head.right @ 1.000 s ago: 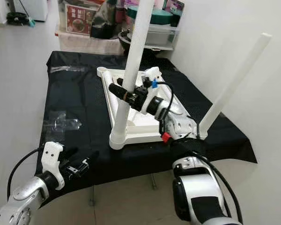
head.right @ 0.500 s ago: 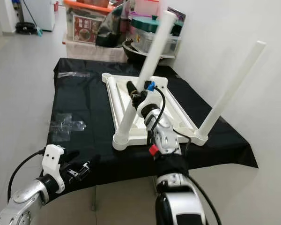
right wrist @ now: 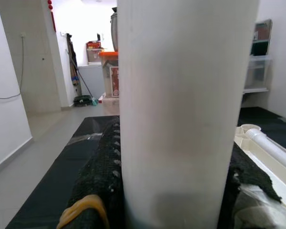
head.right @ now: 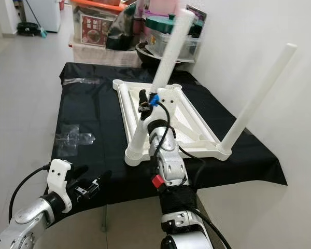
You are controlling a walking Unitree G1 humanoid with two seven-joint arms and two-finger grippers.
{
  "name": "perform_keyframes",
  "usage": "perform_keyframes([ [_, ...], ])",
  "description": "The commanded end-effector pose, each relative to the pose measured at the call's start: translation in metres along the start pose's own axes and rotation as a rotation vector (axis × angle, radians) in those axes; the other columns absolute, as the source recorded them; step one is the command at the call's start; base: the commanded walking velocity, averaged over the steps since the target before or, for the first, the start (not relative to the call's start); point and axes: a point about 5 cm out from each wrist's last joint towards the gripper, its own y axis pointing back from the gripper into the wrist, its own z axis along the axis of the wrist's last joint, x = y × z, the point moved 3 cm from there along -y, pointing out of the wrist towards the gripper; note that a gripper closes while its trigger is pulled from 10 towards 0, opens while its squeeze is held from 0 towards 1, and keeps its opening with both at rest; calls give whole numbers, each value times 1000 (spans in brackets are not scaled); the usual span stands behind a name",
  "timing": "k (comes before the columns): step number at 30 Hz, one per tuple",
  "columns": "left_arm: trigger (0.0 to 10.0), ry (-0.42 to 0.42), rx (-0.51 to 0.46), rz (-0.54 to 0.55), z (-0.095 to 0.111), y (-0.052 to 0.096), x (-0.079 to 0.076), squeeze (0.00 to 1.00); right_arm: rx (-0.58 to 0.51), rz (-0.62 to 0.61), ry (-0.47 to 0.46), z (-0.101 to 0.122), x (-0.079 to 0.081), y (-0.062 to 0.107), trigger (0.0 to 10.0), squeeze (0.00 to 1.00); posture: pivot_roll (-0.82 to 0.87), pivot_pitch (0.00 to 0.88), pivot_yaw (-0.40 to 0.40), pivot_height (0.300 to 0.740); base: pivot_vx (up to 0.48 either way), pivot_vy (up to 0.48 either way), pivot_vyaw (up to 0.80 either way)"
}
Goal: Building children table
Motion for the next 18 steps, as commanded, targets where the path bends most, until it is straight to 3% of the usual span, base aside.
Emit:
perform_keyframes([
  [1, 10000, 6, -1, -15, 0, -2, -5, 0, 297, -59, 40, -70, -15, 19, 0, 0, 52, 0, -168, 740, 0, 0, 0],
  [8, 10000, 8, -1, -16, 0, -2, -5, 0, 338, -10, 31, -75, -11, 22, 0, 0, 49, 0, -168, 740, 0, 0, 0],
  [10, 10000, 9, 0, -16, 0, -2, -5, 0, 351, -46, 30, -77, -20, 23, 0, 0, 49, 0, -167, 740, 0, 0, 0],
  [18, 10000, 9, 0, -18, 0, -3, -5, 0, 331, -61, 44, -75, -19, 26, 0, 0, 47, 0, -163, 740, 0, 0, 0],
])
